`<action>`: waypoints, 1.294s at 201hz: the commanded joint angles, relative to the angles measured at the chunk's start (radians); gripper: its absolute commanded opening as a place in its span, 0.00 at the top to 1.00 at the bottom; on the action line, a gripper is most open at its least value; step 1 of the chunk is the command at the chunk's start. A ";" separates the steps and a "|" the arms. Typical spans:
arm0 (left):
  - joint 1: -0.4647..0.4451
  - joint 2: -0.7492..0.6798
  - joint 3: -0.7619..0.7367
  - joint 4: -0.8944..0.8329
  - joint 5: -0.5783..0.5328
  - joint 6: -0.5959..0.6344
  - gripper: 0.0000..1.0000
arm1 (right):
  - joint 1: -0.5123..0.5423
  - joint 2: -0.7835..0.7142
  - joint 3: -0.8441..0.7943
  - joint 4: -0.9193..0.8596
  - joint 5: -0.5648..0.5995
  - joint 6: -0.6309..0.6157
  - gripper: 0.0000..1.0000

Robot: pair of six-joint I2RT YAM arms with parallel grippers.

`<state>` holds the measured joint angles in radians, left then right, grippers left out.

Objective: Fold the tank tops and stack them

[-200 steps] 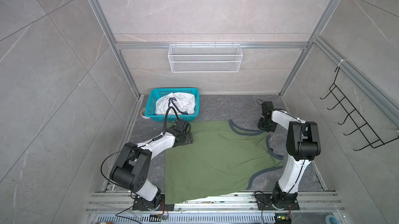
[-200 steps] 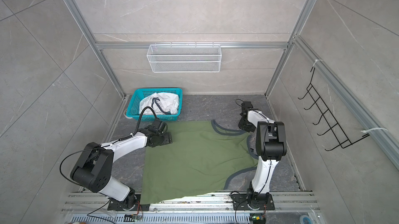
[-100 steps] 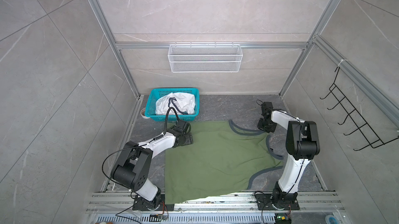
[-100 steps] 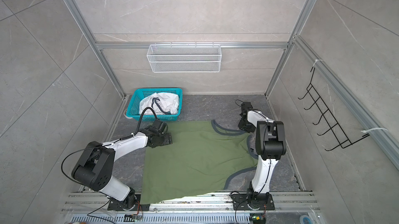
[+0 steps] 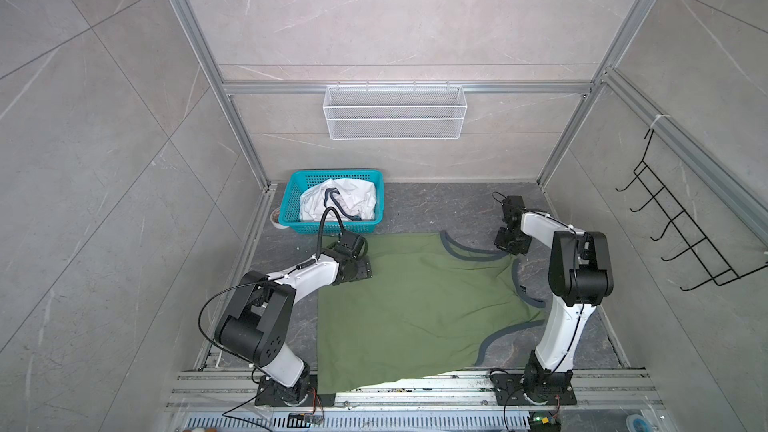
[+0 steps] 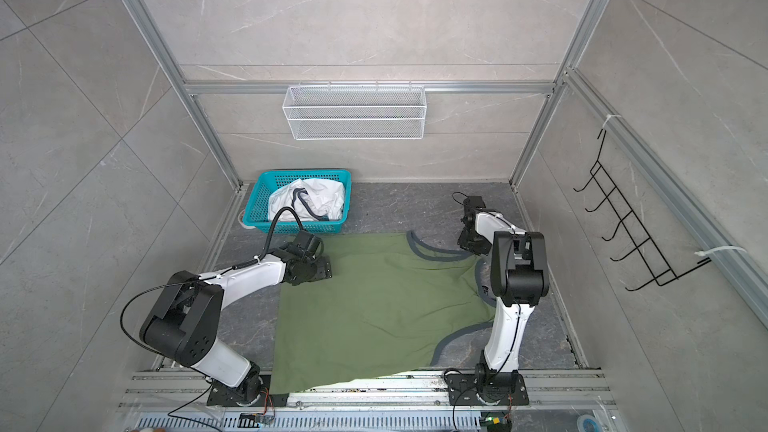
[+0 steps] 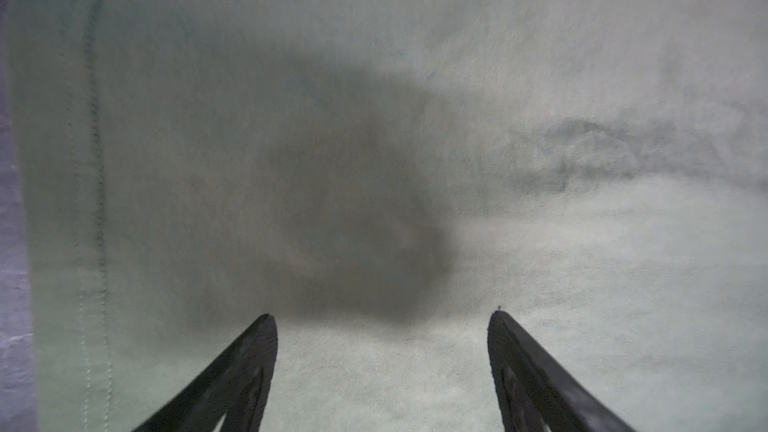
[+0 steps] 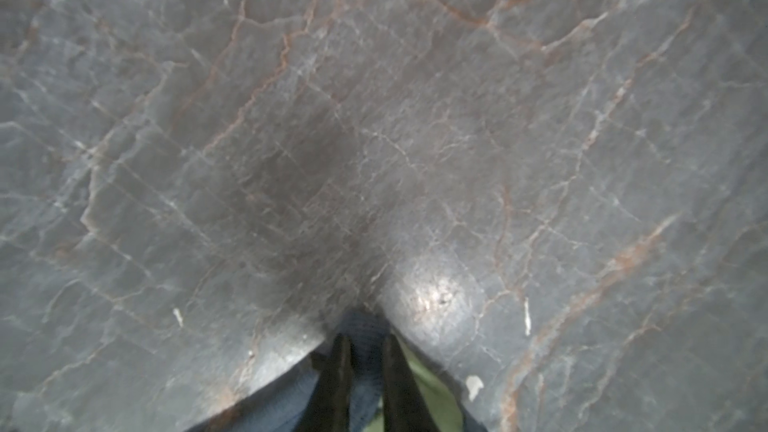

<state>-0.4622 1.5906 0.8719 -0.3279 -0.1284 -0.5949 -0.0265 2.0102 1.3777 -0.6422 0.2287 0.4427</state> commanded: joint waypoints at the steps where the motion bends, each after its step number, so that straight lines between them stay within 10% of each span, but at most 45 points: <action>1: 0.001 0.000 -0.007 0.015 -0.013 -0.002 0.18 | -0.001 0.011 0.005 -0.033 0.014 -0.001 0.93; 117: 0.002 0.040 -0.008 0.025 -0.009 -0.006 0.18 | -0.040 -0.117 0.004 -0.023 0.064 0.031 0.95; 174: -0.007 -0.022 0.019 -0.003 0.046 0.026 0.18 | -0.006 -0.195 -0.040 0.016 0.070 -0.034 0.52; 215: 0.004 -0.120 0.008 -0.036 -0.002 0.028 0.18 | 0.108 -0.237 -0.084 0.167 -0.326 -0.162 0.52; 260: 0.028 -0.183 -0.049 -0.008 -0.025 0.013 0.18 | 0.221 -0.095 0.021 0.176 -0.482 -0.216 0.56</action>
<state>-0.4477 1.4452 0.8574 -0.3313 -0.1207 -0.5823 0.1658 1.8492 1.3510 -0.4931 -0.0982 0.2783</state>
